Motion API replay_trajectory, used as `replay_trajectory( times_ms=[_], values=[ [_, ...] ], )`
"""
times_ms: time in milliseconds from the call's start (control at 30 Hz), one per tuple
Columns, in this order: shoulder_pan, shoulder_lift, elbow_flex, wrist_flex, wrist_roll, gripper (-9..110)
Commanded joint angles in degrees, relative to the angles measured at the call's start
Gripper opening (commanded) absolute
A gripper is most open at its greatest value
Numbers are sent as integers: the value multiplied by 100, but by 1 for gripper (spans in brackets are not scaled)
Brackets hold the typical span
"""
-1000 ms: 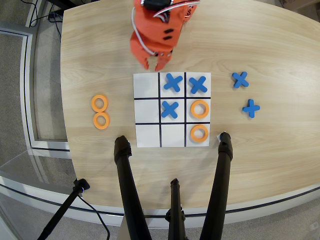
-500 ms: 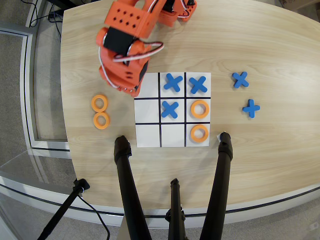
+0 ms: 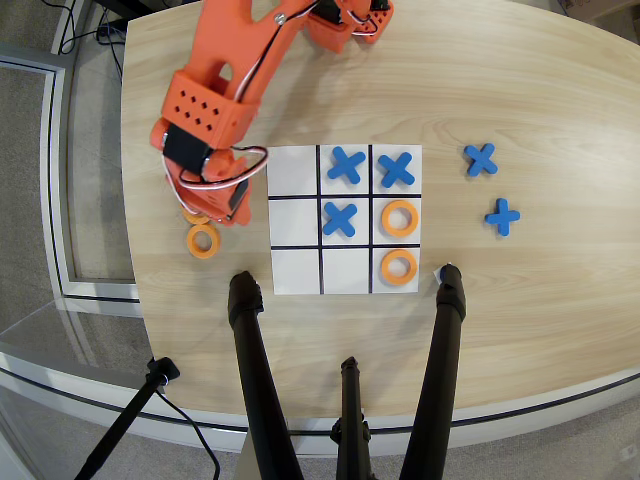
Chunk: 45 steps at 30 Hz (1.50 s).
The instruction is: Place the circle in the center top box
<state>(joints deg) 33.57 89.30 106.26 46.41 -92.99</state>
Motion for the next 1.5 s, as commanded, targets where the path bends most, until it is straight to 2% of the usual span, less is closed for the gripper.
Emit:
replay_trajectory(
  times_ms=[0, 767, 1467],
  values=[
    [97, -193, -466, -70, -35, 20],
    [422, -1310, -1345, -167, -211, 23],
    [483, -1731, -1406, -378, -272, 23]
  ],
)
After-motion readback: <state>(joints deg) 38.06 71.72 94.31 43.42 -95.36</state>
